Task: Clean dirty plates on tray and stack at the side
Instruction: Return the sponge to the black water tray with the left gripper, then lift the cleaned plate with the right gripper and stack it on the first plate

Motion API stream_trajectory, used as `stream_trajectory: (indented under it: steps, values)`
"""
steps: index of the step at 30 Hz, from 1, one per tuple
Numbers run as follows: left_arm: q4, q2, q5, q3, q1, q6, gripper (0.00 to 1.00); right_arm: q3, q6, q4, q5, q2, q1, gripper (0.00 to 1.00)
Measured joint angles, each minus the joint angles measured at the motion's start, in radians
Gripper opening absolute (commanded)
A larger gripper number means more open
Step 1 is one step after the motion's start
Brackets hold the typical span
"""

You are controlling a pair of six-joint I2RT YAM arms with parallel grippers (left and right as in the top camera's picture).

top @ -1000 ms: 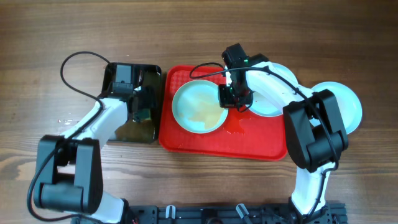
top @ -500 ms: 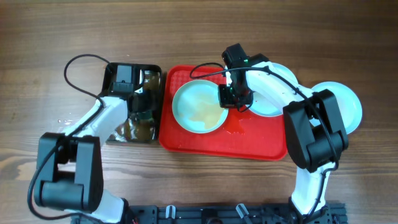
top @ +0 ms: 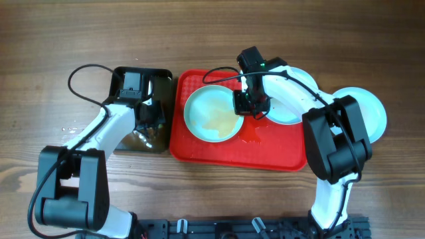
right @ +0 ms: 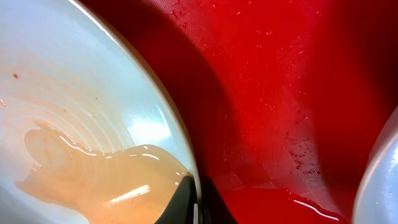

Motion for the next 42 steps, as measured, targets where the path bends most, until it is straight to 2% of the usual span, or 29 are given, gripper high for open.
stream_trajectory:
  steps: [1, 3, 5, 7, 8, 10, 12, 16, 21, 26, 35, 42]
  values:
    - [0.001, 0.000, 0.000, -0.001, 0.000, 0.000, 0.10, 0.000, 0.000, 0.000, 0.000, 0.000, 0.000, 0.04]
    - [0.002, -0.002, 0.000, -0.002, 0.000, 0.000, 0.38, 0.000, 0.000, 0.000, 0.000, 0.000, 0.000, 0.04]
    - [0.002, -0.003, -0.009, -0.003, 0.000, 0.003, 0.58, 0.000, 0.000, 0.000, -0.001, 0.000, 0.000, 0.04]
    - [-0.013, -0.012, -0.043, -0.003, 0.000, -0.002, 0.68, 0.000, 0.000, 0.000, 0.000, -0.001, 0.000, 0.04]
    - [-0.022, -0.022, -0.055, -0.003, 0.000, 0.002, 0.78, 0.000, 0.000, 0.001, 0.000, -0.002, 0.000, 0.04]
    - [-0.033, -0.058, -0.071, -0.003, 0.000, 0.006, 0.84, -0.003, 0.000, 0.003, 0.019, -0.013, 0.000, 0.04]
    - [-0.049, -0.119, -0.080, -0.003, 0.000, 0.000, 0.97, -0.011, -0.001, 0.002, 0.083, -0.051, 0.000, 0.04]
    - [-0.061, -0.142, -0.069, -0.003, 0.000, 0.000, 1.00, -0.014, -0.047, -0.003, 0.211, -0.208, 0.000, 0.04]
    - [-0.061, -0.142, -0.068, -0.003, 0.000, 0.000, 1.00, -0.014, -0.064, -0.034, 0.362, -0.294, 0.004, 0.04]
    - [-0.054, -0.142, -0.068, -0.003, 0.000, 0.000, 1.00, -0.015, -0.064, -0.041, 0.626, -0.389, 0.146, 0.04]
    - [-0.053, -0.142, -0.068, -0.003, 0.000, 0.000, 1.00, -0.015, -0.065, -0.040, 1.129, -0.396, 0.423, 0.04]
    - [-0.053, -0.142, -0.068, -0.003, 0.000, 0.000, 1.00, -0.017, -0.189, 0.055, 1.264, -0.396, 0.466, 0.04]
